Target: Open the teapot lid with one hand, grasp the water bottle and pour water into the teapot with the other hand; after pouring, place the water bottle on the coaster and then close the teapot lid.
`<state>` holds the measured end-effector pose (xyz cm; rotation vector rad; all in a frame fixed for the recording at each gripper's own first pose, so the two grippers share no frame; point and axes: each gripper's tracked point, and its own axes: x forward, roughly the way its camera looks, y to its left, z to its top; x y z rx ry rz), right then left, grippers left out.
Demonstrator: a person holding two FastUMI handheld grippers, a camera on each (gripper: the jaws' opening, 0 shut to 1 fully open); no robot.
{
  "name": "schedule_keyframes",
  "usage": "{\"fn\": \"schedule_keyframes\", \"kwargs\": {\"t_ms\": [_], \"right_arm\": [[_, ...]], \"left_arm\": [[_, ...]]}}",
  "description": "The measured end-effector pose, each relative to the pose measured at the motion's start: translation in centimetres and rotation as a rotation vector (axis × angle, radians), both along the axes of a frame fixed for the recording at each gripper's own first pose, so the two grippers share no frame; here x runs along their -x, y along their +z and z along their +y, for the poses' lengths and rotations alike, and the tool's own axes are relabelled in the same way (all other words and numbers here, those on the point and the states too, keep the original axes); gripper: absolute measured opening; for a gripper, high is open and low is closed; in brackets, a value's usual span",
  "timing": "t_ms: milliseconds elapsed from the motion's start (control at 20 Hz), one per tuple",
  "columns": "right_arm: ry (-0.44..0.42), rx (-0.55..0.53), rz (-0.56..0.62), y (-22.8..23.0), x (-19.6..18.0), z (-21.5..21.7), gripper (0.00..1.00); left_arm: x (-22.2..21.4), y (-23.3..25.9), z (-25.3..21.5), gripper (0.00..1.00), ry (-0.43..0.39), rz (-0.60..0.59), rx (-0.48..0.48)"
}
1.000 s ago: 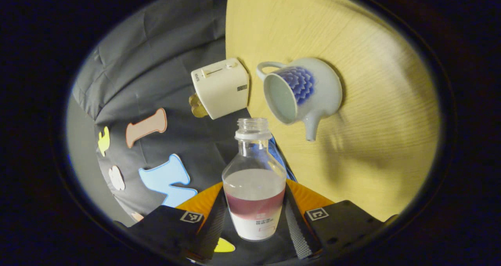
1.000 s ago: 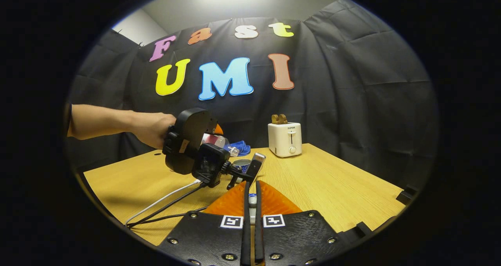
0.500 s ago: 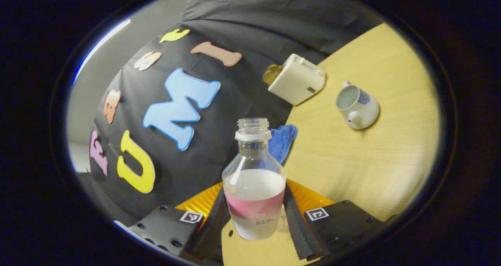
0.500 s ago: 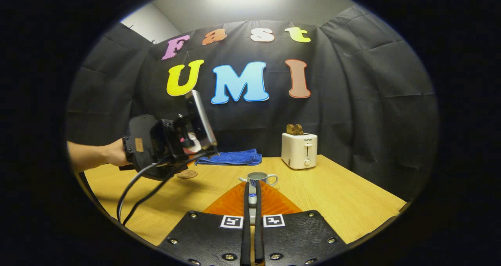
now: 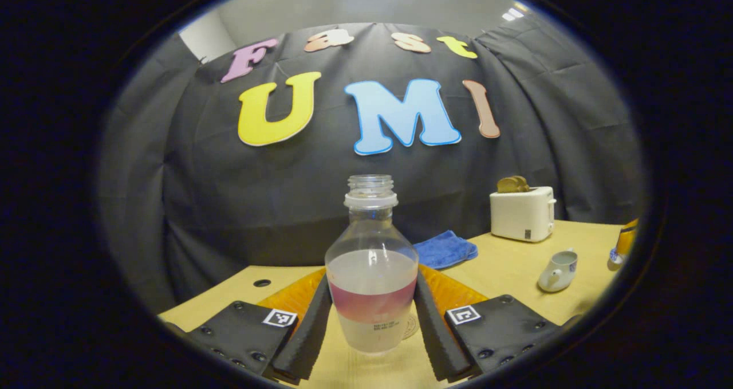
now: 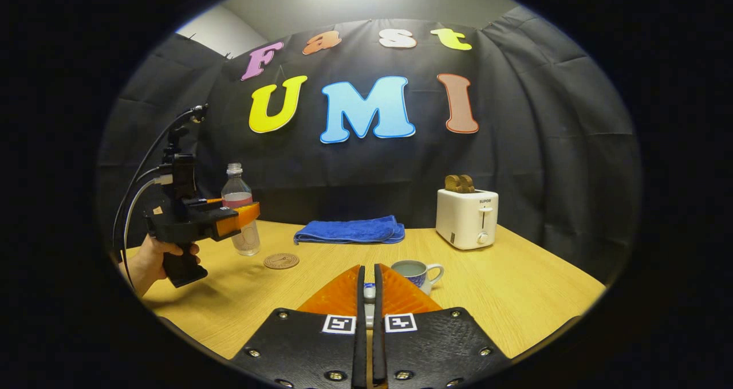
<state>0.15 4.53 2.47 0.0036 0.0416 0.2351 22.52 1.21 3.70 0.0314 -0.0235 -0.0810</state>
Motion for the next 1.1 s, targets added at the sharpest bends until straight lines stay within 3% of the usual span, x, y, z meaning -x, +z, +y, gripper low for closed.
{"fn": "schedule_keyframes", "kwargs": {"t_ms": [200, 550, 950, 1100], "right_arm": [[-0.005, -0.014, 0.032, -1.0, -1.7, -0.4, 0.04], [-0.018, -0.030, 0.054, -1.8, -2.8, -1.4, 0.05], [-0.029, -0.029, 0.047, -1.4, -2.6, -1.6, 0.05], [-0.030, -0.028, 0.048, -1.4, -2.4, -1.7, 0.04]], "left_arm": [[-1.7, -2.3, 1.1, 0.87, 0.014, 0.029, 0.072], [-6.8, -4.3, -0.7, 0.87, -0.006, 0.070, 0.033], [-7.0, -5.3, -1.4, 0.87, -0.017, 0.097, 0.042], [-6.5, -5.5, -0.8, 0.92, 0.002, 0.096, 0.047]]}}
